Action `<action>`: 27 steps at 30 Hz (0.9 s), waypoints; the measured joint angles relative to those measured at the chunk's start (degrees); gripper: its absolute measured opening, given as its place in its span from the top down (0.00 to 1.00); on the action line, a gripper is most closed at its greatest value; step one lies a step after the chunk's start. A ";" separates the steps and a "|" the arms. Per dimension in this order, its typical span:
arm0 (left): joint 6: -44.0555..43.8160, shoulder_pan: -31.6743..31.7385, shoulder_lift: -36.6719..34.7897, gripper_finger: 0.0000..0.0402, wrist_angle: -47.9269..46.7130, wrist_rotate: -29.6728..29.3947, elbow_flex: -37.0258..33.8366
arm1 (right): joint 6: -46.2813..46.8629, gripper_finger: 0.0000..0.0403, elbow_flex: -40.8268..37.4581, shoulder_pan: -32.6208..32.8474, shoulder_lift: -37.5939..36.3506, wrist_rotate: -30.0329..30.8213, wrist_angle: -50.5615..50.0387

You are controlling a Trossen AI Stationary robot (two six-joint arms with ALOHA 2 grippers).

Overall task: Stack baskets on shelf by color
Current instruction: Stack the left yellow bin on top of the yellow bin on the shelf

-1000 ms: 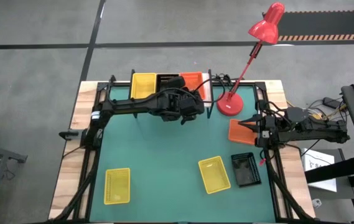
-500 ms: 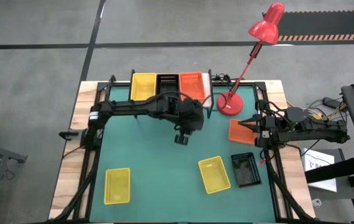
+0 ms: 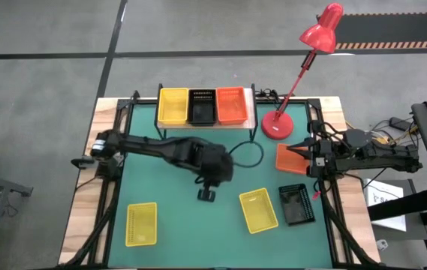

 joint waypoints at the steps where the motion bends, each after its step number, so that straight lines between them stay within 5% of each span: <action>1: -2.79 -0.80 -0.89 0.93 -0.39 0.00 -1.22 | -0.01 0.98 -0.03 0.01 0.08 -0.01 0.55; 15: -35.76 -17.88 -12.28 0.94 -9.36 9.45 -19.68 | -0.41 0.98 -0.50 0.04 2.45 -0.17 4.24; 27: -55.23 -38.56 -13.47 0.89 4.10 14.90 -34.56 | 1.02 0.98 -0.50 0.04 4.72 -0.56 5.57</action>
